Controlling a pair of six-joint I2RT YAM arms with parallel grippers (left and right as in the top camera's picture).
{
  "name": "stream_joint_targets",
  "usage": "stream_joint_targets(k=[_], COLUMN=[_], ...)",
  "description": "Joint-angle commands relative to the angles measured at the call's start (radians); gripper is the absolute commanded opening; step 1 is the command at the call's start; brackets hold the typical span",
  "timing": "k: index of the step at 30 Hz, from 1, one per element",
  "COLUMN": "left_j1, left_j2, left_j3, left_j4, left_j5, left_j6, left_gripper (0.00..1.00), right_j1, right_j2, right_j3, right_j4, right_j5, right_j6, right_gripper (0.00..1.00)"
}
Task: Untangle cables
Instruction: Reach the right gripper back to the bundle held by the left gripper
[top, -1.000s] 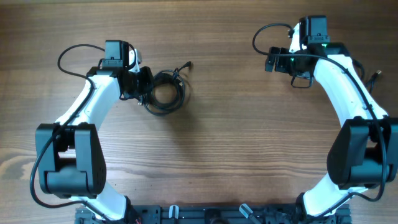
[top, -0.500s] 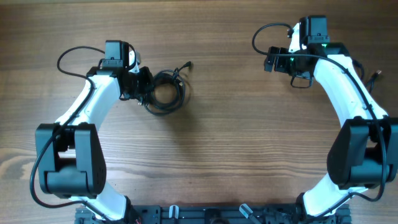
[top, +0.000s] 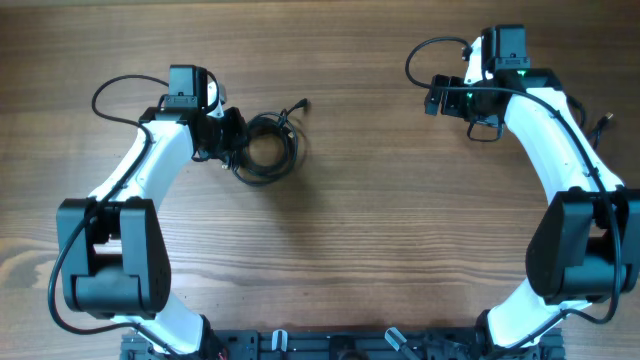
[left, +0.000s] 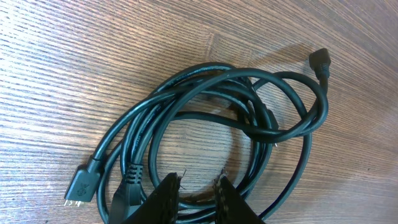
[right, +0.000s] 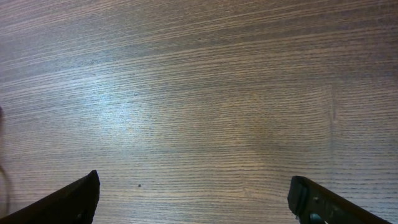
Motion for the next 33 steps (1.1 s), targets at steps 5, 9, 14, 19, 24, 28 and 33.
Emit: stream_joint_targets(k=[5, 9, 14, 19, 24, 28, 33], left_j1=[0.0, 0.0, 0.0, 0.0, 0.0, 0.0, 0.0], left_j2=[0.002, 0.002, 0.002, 0.002, 0.02, 0.023, 0.023], left_j3=[-0.006, -0.006, -0.007, -0.009, -0.01, -0.01, -0.01], left_j4=[0.001, 0.004, 0.022, 0.031, 0.053, 0.06, 0.059], left_j5=[-0.013, -0.013, -0.026, -0.025, -0.047, -0.048, -0.047], left_j6=[-0.002, -0.002, 0.003, 0.002, 0.002, 0.002, 0.002], left_gripper=[0.17, 0.14, 0.04, 0.04, 0.04, 0.04, 0.04], right_j1=[-0.002, -0.002, -0.002, -0.002, -0.002, -0.002, 0.021], right_j2=[0.018, 0.018, 0.018, 0.018, 0.018, 0.018, 0.02], right_j3=[0.02, 0.02, 0.02, 0.02, 0.02, 0.02, -0.021], right_j4=[0.006, 0.009, 0.009, 0.009, 0.092, 0.13, 0.015], right_j5=[-0.016, -0.016, -0.016, -0.016, -0.016, -0.056, -0.429], right_j6=[0.007, 0.007, 0.007, 0.007, 0.007, 0.046, 0.327], right_gripper=[1.0, 1.0, 1.0, 1.0, 1.0, 1.0, 1.0])
